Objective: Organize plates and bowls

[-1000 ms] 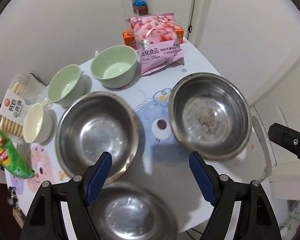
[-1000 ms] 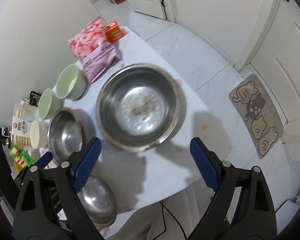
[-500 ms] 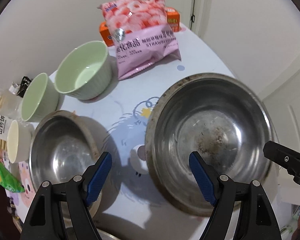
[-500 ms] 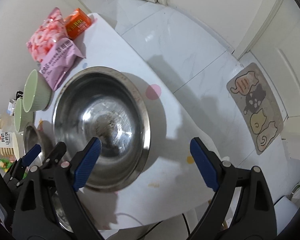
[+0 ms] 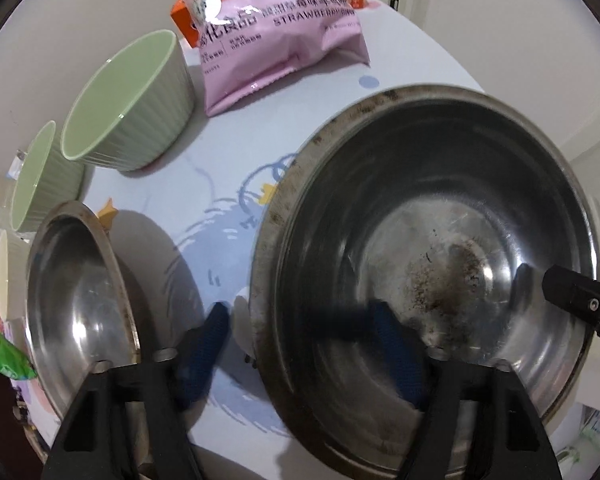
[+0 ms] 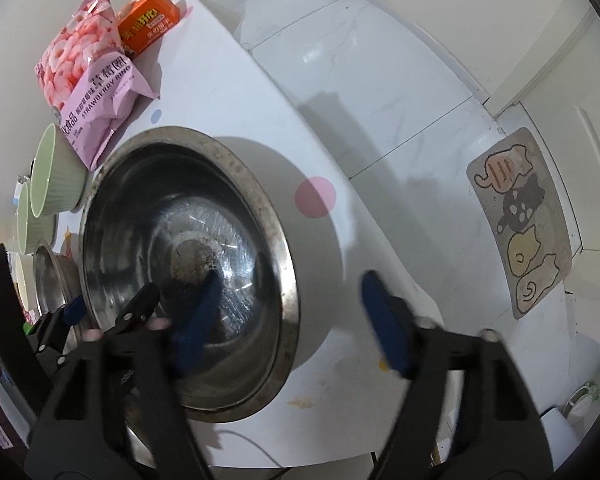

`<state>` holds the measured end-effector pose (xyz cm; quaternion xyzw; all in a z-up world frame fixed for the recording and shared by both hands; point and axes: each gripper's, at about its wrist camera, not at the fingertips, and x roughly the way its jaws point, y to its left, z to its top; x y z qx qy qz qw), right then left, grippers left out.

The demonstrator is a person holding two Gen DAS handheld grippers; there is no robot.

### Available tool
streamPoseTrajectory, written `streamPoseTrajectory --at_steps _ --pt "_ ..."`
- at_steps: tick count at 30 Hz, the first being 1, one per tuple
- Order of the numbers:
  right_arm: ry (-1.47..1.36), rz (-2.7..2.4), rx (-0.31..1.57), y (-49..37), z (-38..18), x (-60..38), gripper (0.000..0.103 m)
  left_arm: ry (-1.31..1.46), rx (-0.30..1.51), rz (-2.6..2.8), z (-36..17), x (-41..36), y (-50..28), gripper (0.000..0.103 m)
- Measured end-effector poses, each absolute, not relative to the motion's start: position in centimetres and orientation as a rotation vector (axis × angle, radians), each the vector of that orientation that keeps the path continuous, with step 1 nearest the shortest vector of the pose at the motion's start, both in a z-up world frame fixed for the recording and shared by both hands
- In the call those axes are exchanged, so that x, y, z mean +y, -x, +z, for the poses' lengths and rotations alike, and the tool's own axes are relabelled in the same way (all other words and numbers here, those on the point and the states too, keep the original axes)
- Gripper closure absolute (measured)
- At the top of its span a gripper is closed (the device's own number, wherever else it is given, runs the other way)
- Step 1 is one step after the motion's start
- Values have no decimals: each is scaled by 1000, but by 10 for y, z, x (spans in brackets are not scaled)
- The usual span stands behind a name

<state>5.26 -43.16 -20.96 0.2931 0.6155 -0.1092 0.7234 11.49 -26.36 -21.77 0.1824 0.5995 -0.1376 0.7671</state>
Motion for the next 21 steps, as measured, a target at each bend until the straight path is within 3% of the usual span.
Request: streamPoseTrajectory --at_steps 1,3,4,9,21 --pt "-651 -239 1364 -53 -211 -431 50 -381 1296 -317 -216 -265 -114 63" --pt "-655 -221 1374 -54 -213 -429 82 -389 1296 -305 -216 -268 -115 63" --pt "-646 -215 1381 -56 -213 -427 85 -382 1298 -305 -216 -268 -117 63" --pt "-645 -208 1368 -55 -208 -429 91 -345 1290 -320 -211 -258 -117 70" --pt "-620 -182 1287 -61 -182 -421 91 -342 1203 -324 -182 -246 -115 74"
